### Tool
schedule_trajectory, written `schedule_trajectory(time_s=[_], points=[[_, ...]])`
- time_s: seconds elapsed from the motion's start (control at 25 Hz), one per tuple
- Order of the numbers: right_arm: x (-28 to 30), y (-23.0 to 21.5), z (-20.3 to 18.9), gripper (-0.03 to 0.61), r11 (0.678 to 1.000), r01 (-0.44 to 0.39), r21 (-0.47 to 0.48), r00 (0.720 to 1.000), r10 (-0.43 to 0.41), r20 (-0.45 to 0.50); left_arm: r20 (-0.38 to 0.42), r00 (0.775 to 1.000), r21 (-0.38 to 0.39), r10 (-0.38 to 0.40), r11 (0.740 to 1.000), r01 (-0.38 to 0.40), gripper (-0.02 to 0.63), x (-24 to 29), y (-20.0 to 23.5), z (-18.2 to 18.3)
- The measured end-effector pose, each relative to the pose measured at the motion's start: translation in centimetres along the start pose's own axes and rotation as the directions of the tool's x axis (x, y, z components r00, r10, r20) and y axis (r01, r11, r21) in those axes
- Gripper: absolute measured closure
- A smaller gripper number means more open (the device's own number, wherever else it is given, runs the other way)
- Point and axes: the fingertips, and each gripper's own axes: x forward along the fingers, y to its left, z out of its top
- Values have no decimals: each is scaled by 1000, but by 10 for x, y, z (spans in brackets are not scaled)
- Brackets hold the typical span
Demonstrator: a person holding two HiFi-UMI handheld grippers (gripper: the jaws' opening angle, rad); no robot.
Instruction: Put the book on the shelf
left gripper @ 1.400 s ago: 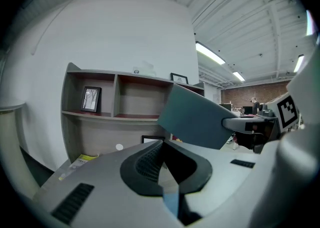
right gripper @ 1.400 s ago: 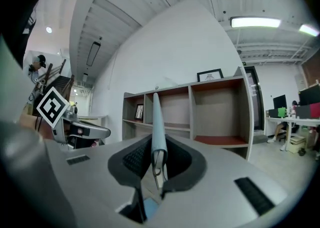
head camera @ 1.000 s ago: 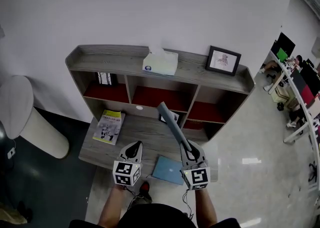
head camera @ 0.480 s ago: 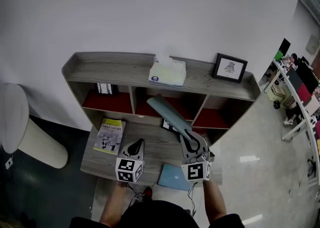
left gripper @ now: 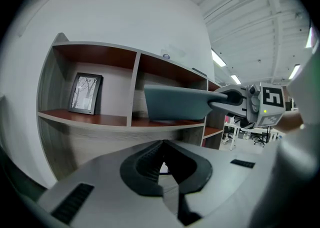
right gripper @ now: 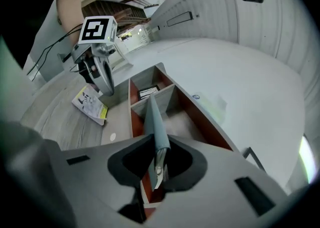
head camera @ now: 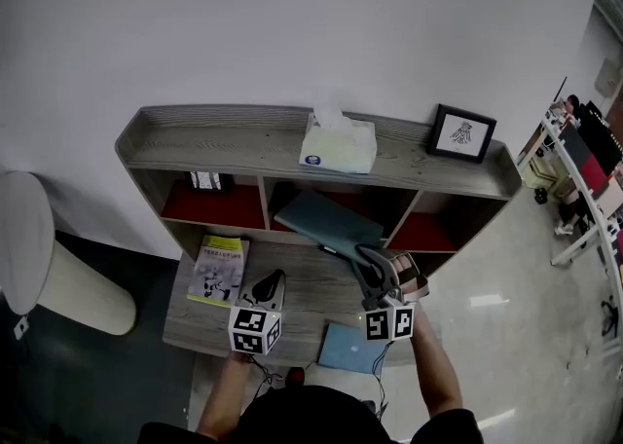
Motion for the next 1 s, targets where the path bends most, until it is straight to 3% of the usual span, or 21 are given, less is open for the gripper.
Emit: schedule_trajectory(time_s=[0.24,0.68,1.0], points=[[18,5,-14,506,997,29,-74,1000,-29,-10,-3,1000,1,-12,1000,12,606,12,9,1],[38,24,-33,506,997,-9,-83,999,6,-35,-30,999,-2,-44,999,44,606,34,15,-3],[45,38,-73,485,996,-19,-91,987,4,-163,-49,996,-9,-74,997,73,606,42,9,-9]])
